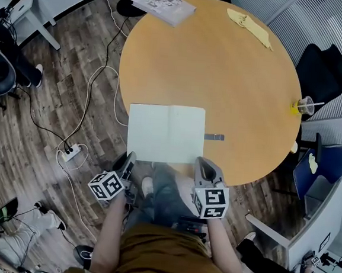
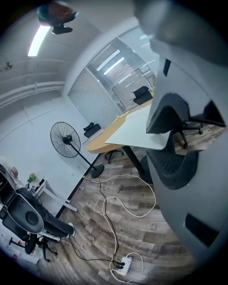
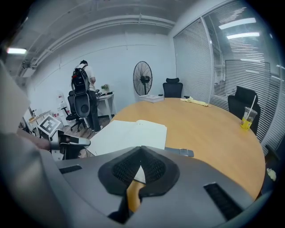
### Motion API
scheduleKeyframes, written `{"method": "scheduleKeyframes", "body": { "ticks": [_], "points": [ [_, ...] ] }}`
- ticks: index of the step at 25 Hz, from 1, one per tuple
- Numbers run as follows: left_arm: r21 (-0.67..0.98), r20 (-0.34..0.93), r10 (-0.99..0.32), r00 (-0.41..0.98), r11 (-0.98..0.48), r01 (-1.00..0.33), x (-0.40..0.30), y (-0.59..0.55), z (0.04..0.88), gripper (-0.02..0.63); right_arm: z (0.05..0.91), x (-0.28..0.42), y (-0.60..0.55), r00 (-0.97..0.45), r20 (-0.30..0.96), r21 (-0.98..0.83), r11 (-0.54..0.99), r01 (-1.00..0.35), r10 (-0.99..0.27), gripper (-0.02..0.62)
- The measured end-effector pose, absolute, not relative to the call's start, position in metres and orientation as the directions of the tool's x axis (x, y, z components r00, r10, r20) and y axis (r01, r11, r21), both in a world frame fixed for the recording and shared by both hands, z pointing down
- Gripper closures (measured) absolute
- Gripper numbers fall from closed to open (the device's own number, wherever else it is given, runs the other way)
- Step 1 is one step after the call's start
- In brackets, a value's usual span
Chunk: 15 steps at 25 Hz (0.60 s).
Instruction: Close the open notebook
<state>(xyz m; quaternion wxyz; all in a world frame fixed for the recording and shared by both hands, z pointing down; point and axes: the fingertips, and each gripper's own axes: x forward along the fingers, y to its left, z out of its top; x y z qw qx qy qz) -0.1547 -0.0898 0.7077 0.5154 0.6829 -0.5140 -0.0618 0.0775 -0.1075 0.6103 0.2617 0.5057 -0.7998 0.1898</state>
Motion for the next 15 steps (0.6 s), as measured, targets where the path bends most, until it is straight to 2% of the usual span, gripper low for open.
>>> {"method": "scheduleKeyframes", "body": {
  "ticks": [15],
  "points": [
    [0.748,0.441,-0.771,0.459,0.033,-0.663,-0.158,-0.091,0.697,0.499,0.596,0.076,-0.103,-0.351,0.588,-0.035,0.410,-0.911,-0.729,0.584]
  ]
}}
